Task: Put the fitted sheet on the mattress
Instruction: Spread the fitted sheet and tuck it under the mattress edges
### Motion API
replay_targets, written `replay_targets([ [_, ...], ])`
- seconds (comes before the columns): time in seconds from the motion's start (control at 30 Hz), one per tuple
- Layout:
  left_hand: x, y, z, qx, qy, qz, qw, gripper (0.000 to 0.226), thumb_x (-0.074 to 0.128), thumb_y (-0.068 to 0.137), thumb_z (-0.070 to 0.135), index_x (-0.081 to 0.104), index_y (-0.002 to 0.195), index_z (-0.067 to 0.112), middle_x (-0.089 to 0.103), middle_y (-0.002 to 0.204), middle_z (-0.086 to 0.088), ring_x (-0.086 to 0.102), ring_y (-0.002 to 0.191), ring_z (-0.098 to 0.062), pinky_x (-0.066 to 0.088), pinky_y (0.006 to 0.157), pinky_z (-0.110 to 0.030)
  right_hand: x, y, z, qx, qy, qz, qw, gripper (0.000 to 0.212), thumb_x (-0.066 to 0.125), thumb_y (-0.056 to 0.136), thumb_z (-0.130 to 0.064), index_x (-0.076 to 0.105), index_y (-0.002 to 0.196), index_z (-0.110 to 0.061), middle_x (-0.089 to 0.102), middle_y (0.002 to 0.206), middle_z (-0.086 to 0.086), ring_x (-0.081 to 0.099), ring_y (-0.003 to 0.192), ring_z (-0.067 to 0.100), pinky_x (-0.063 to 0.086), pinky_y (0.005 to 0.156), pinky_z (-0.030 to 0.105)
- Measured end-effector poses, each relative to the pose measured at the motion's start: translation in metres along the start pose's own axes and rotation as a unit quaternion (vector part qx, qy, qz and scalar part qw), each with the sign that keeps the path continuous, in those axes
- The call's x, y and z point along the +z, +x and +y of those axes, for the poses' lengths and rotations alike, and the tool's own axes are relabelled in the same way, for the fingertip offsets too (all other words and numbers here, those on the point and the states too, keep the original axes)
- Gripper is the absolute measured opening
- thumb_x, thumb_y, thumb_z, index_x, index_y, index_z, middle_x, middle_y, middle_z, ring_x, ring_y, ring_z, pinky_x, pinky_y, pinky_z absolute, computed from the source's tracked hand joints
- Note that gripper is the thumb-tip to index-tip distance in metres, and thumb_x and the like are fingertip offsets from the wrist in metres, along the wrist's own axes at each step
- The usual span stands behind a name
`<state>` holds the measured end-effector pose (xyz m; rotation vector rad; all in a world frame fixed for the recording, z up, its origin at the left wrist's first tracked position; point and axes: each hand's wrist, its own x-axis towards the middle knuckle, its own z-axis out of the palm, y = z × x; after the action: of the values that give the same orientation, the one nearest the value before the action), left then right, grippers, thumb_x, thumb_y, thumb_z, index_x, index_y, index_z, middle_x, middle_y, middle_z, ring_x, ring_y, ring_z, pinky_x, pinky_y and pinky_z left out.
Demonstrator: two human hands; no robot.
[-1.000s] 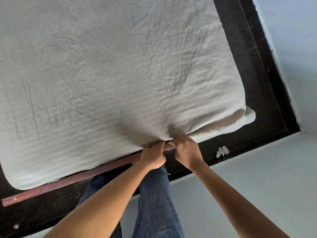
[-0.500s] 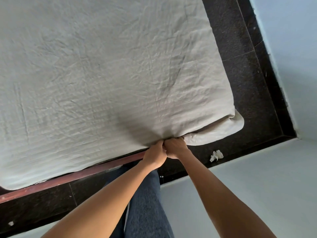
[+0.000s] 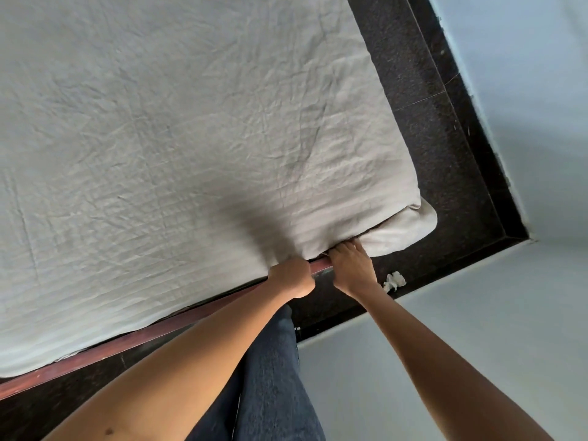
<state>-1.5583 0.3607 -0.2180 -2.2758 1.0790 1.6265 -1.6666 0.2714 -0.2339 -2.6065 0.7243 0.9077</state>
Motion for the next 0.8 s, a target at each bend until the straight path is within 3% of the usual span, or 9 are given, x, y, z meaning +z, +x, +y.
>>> replay_targets([
  [0.1, -0.003, -0.002, 0.001, 0.066, -0.057, 0.073, 0.994, 0.020, 0.042, 0.094, 0.020, 0.060, 0.099, 0.014, 0.065, 0.092, -0.004, 0.061, 0.084, -0.027, 0.047, 0.067, -0.032, -0.004, 0.018, -0.009, 0.032, -0.054, -0.046, 0.997, 0.022, 0.056, 0.084, -0.019, 0.064, 0.105, -0.018, 0.065, 0.111, 0.001, 0.053, 0.113, 0.021, 0.021, 0.112, 0.038],
  [0.17, -0.007, 0.002, 0.005, 0.089, -0.162, 0.040, 0.982, 0.020, 0.042, 0.096, 0.018, 0.056, 0.080, 0.016, 0.061, 0.076, -0.002, 0.057, 0.073, -0.027, 0.041, 0.058, -0.032, -0.006, 0.028, -0.008, 0.047, -0.056, -0.085, 0.994, 0.021, 0.053, 0.087, -0.022, 0.064, 0.105, -0.020, 0.065, 0.111, -0.001, 0.055, 0.111, 0.021, 0.024, 0.107, 0.036],
  [0.27, -0.007, 0.008, 0.013, 0.082, -0.247, -0.011, 0.966, 0.021, 0.042, 0.095, 0.012, 0.062, 0.101, 0.009, 0.066, 0.101, -0.011, 0.061, 0.094, -0.029, 0.046, 0.078, -0.038, -0.010, 0.028, -0.003, 0.019, -0.030, -0.113, 0.993, 0.024, 0.049, 0.091, -0.024, 0.063, 0.109, -0.018, 0.064, 0.114, 0.000, 0.053, 0.115, 0.022, 0.025, 0.105, 0.034],
  [0.33, -0.004, 0.007, 0.020, 0.070, -0.274, -0.047, 0.958, 0.032, 0.037, 0.093, 0.004, 0.056, 0.118, 0.005, 0.060, 0.122, -0.013, 0.054, 0.115, -0.028, 0.042, 0.094, -0.037, -0.013, 0.017, 0.007, 0.004, 0.057, -0.071, 0.996, 0.024, 0.052, 0.087, -0.015, 0.066, 0.105, -0.017, 0.066, 0.112, 0.001, 0.055, 0.113, 0.022, 0.032, 0.102, 0.031],
  [0.4, 0.002, 0.009, 0.027, 0.082, -0.289, -0.071, 0.951, 0.051, 0.033, 0.086, -0.002, 0.049, 0.132, 0.014, 0.053, 0.136, -0.006, 0.046, 0.128, -0.024, 0.037, 0.105, -0.035, -0.016, -0.004, 0.022, 0.022, 0.147, 0.042, 0.988, 0.033, 0.055, 0.077, -0.001, 0.067, 0.105, -0.015, 0.067, 0.109, 0.001, 0.057, 0.107, 0.023, 0.048, 0.087, 0.034],
  [0.5, 0.002, 0.014, 0.048, 0.107, -0.127, 0.038, 0.985, 0.054, 0.039, 0.087, 0.004, 0.041, 0.137, 0.024, 0.051, 0.137, -0.002, 0.042, 0.128, -0.027, 0.033, 0.104, -0.037, -0.019, -0.021, 0.050, 0.010, 0.110, 0.190, 0.976, 0.037, 0.062, 0.057, 0.013, 0.070, 0.088, -0.006, 0.070, 0.091, 0.008, 0.064, 0.089, 0.031, 0.055, 0.076, 0.040],
  [0.53, 0.001, 0.016, 0.056, 0.106, -0.078, 0.071, 0.989, 0.052, 0.040, 0.087, 0.006, 0.042, 0.136, 0.024, 0.051, 0.136, -0.003, 0.039, 0.129, -0.028, 0.029, 0.104, -0.038, -0.018, -0.019, 0.059, -0.002, 0.086, 0.177, 0.981, 0.036, 0.064, 0.056, 0.012, 0.070, 0.087, -0.005, 0.070, 0.091, 0.009, 0.064, 0.089, 0.033, 0.054, 0.081, 0.041],
  [0.63, -0.003, 0.031, 0.085, 0.062, -0.045, 0.056, 0.995, 0.047, 0.041, 0.088, 0.010, 0.042, 0.134, 0.019, 0.051, 0.135, -0.006, 0.039, 0.128, -0.031, 0.029, 0.107, -0.042, -0.020, 0.001, 0.075, 0.017, 0.044, 0.021, 0.999, 0.030, 0.061, 0.077, -0.008, 0.066, 0.106, -0.014, 0.066, 0.108, 0.004, 0.056, 0.111, 0.026, 0.038, 0.102, 0.035],
  [0.8, -0.007, 0.040, 0.120, 0.008, -0.187, 0.105, 0.977, 0.032, 0.040, 0.090, 0.011, 0.057, 0.118, 0.013, 0.063, 0.116, -0.009, 0.059, 0.106, -0.030, 0.047, 0.085, -0.038, -0.021, 0.032, 0.093, 0.019, -0.064, -0.069, 0.995, 0.023, 0.049, 0.091, -0.025, 0.067, 0.105, -0.021, 0.067, 0.109, 0.000, 0.054, 0.113, 0.023, 0.030, 0.099, 0.035],
])
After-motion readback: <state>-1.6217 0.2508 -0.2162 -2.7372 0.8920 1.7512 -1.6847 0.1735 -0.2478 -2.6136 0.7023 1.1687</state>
